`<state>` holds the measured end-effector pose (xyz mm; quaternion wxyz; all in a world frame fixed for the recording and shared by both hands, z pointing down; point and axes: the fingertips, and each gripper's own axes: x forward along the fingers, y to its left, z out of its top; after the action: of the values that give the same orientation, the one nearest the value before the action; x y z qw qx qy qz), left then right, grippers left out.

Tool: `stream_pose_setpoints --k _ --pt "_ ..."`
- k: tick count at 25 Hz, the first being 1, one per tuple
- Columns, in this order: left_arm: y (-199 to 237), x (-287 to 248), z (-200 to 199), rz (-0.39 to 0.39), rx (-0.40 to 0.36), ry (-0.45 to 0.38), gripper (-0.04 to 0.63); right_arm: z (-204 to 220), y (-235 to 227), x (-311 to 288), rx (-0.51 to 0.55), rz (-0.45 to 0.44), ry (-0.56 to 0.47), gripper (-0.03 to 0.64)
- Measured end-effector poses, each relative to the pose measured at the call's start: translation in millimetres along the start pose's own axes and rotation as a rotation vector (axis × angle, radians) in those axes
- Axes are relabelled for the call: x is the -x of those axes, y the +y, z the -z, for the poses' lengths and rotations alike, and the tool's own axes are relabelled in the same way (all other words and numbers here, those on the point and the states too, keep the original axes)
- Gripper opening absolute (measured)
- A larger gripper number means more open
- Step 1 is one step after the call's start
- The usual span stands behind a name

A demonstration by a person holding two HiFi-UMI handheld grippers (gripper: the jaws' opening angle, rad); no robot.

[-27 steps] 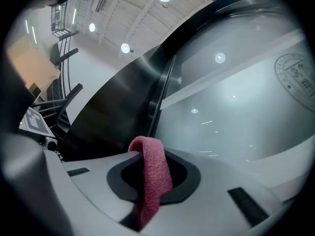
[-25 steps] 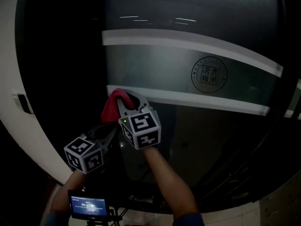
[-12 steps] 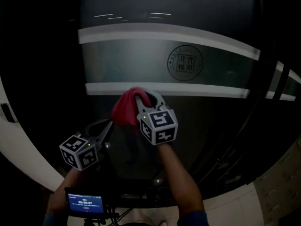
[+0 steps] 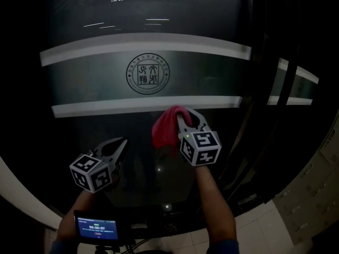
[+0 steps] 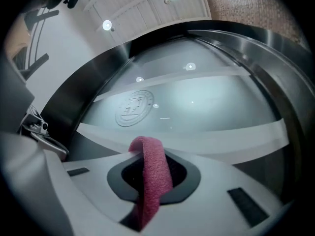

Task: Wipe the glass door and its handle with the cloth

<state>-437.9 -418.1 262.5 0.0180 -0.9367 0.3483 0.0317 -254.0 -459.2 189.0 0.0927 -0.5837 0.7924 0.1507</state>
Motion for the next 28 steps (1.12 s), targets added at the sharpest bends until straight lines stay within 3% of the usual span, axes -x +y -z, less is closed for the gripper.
stream_pose_setpoints --k 7,13,18,23,28 --pt "-25 -35 8 0.008 -0.009 0.015 0.012 -6 -114 41 -0.028 0.162 -0.028 0.029" --pt "-12 -29 11 -0.024 -0.01 0.024 0.012 -9 -120 46 0.009 0.215 -0.062 0.029" --pt "16 0 17 -0.074 0.005 0.033 0.012 -17 -41 29 -0.027 0.117 -0.133 0.029" --pt "56 50 21 -0.16 -0.024 0.036 0.012 -4 90 -12 -0.087 -0.07 -0.166 0.029" --pt "90 106 34 -0.284 -0.102 0.054 0.012 37 230 -47 -0.136 -0.258 -0.108 0.029"
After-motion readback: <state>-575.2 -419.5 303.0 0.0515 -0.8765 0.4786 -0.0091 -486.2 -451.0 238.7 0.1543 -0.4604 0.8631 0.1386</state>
